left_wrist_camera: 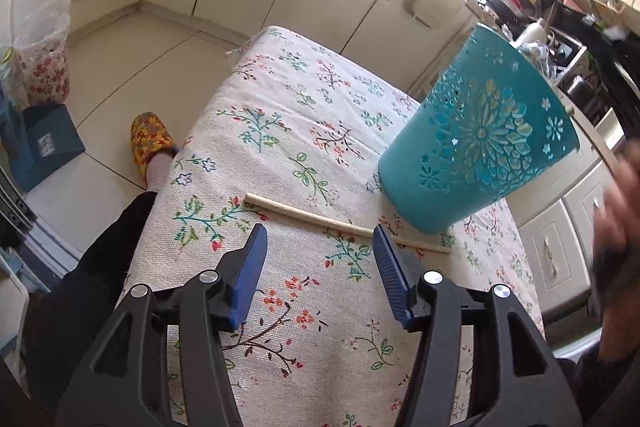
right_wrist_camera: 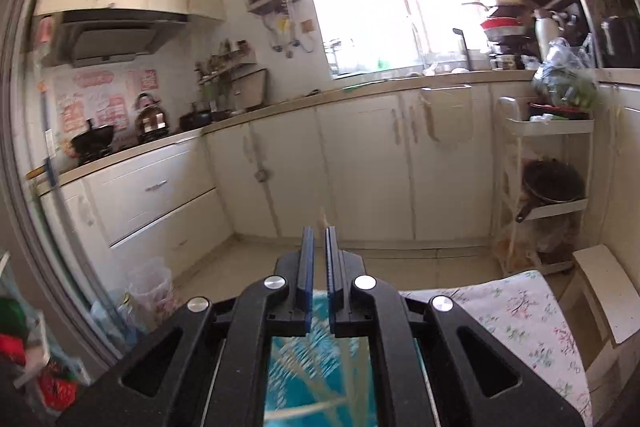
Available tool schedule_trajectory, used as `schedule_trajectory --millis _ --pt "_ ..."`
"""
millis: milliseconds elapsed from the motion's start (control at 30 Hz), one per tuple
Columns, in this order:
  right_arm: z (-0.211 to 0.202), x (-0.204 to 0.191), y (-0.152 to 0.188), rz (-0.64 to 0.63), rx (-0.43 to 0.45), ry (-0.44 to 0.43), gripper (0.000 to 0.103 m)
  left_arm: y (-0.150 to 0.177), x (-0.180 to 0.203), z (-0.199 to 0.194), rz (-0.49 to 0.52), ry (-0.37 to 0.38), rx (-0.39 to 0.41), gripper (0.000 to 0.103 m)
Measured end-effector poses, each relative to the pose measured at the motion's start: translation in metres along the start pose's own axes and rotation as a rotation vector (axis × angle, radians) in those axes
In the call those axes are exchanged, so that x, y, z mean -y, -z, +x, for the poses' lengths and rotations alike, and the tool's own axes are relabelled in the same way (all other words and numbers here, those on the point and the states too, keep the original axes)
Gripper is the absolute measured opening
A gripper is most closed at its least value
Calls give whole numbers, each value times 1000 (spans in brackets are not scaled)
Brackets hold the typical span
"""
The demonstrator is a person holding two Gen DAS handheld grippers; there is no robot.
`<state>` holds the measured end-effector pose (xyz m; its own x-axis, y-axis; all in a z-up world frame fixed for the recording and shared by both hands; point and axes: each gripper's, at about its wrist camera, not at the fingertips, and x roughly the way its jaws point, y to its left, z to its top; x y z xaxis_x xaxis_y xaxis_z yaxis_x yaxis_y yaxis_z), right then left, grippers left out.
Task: Organize utensils
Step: 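Move the left gripper onto the last chopstick and close on it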
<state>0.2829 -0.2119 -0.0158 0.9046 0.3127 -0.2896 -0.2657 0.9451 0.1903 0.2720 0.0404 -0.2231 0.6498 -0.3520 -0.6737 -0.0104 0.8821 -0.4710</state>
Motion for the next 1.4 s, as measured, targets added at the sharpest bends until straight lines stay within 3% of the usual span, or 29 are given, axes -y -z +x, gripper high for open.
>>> schedule_trajectory --millis 67,200,267,400,667,1033,1133,1333,1400 --pt "-21 -20 15 -72 -38 -102 25 -1 -4 -1 -24 4 2 52" --pt "-29 -60 69 -294 -274 -286 27 -2 -10 -2 -67 11 14 52" --pt "-19 -72 106 -431 -410 -311 27 -3 -13 -2 -88 13 12 52" --pt "10 -65 142 -537 -519 -270 27 -3 -15 -1 -102 17 9 53" --pt "53 -31 168 -456 -667 -243 43 -5 -11 3 -81 27 -15 56" --pt "18 -19 173 -219 -782 -437 52 -15 -4 14 -81 18 -74 61" --pt "4 -28 178 -177 -794 -490 54 -16 3 17 -45 -15 -87 61" --pt "-23 -36 190 23 -791 -593 58 -23 20 25 64 -112 -159 60" --pt "-31 -37 192 60 -795 -598 58 -24 26 29 122 -153 -178 54"
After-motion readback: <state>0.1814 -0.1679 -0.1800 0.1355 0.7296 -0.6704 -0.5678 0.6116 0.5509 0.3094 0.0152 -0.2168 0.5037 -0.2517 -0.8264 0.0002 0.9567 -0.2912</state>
